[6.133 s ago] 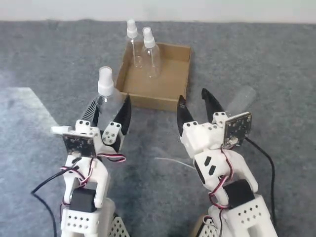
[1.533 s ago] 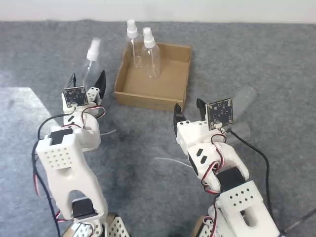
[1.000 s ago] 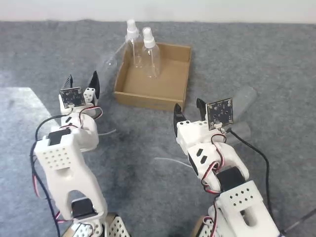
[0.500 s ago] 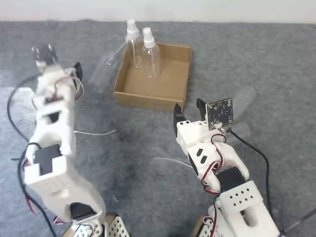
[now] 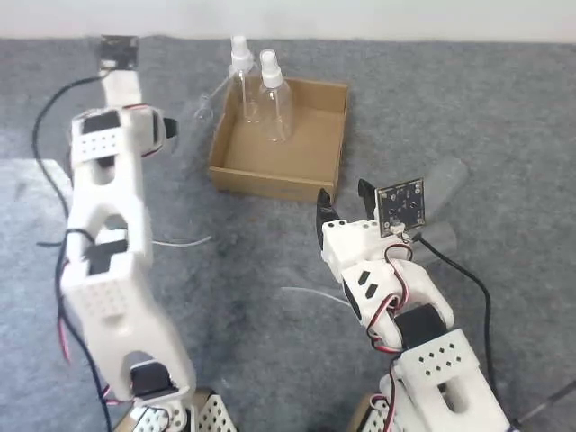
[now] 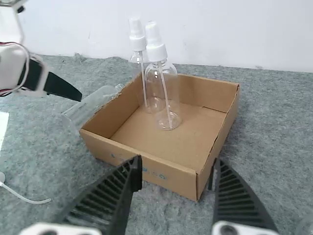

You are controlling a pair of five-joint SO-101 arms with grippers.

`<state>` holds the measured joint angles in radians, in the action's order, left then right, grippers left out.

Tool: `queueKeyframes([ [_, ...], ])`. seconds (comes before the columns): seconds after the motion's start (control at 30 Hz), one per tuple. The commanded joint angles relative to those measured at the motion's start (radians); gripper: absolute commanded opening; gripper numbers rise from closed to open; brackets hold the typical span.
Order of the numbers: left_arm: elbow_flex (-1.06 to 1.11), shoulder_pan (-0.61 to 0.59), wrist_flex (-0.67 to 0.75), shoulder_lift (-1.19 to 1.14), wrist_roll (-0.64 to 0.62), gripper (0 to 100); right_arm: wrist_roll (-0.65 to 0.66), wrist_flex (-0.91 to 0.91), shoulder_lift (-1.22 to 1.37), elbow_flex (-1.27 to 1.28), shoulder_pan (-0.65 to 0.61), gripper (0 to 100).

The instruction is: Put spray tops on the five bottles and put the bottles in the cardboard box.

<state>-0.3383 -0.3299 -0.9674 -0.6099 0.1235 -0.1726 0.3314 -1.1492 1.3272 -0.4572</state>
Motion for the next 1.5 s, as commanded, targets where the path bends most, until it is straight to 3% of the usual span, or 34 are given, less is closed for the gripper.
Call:
queueKeyframes([
  [0.0,-0.318,0.035,-0.157,-0.117,0.015,29,-0.006,-0.025,0.008,-0.084,0.004,21.2],
  [0.3,-1.006,0.063,-0.431,-0.572,0.034,31,-0.006,-0.025,0.008,-0.084,0.004,21.2],
  [0.53,-1.333,0.063,-0.543,-0.807,0.092,23,-0.006,-0.025,0.008,-0.084,0.004,21.2],
  [0.77,-1.339,0.037,-0.628,-0.779,0.118,15,-0.006,-0.025,0.008,-0.084,0.004,21.2],
  [0.97,-1.339,0.028,-0.787,-0.683,0.12,14,-0.006,-0.025,0.008,-0.084,0.004,21.1],
  [1.47,-1.322,-0.114,-0.798,-0.637,0.11,14,-0.006,-0.025,0.008,-0.084,0.004,21.0],
])
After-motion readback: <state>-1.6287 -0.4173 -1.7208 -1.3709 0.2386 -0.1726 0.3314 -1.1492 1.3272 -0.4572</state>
